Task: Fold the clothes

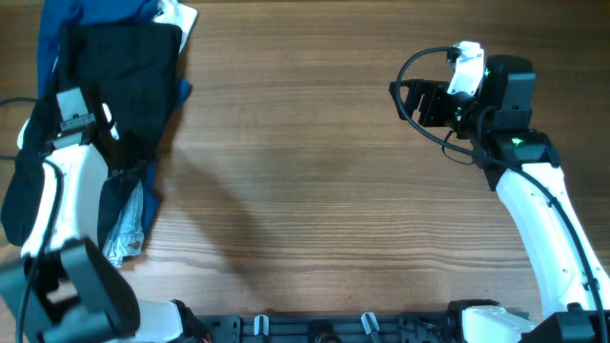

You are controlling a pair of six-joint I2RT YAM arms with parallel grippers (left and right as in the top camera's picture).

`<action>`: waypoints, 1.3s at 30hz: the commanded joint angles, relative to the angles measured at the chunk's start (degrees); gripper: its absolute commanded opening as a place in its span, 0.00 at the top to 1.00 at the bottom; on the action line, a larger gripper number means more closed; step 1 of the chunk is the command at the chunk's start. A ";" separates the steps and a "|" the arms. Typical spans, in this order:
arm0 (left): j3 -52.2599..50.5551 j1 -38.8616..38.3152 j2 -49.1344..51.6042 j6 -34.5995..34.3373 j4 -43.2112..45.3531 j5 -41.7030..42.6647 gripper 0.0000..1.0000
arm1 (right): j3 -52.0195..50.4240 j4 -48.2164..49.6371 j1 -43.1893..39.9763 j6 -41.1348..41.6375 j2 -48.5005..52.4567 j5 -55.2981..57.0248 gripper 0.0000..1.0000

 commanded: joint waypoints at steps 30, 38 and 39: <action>0.98 -6.45 10.86 13.79 8.66 -6.45 0.42 | 1.11 1.29 -0.04 3.87 1.33 -1.29 0.00; 1.18 -6.47 9.70 13.73 9.07 -6.45 0.96 | 1.11 1.99 -0.04 3.87 1.33 -1.29 0.00; 1.53 -6.51 9.20 13.44 8.83 -6.43 0.96 | 1.11 2.05 -0.04 3.87 1.33 -1.29 0.00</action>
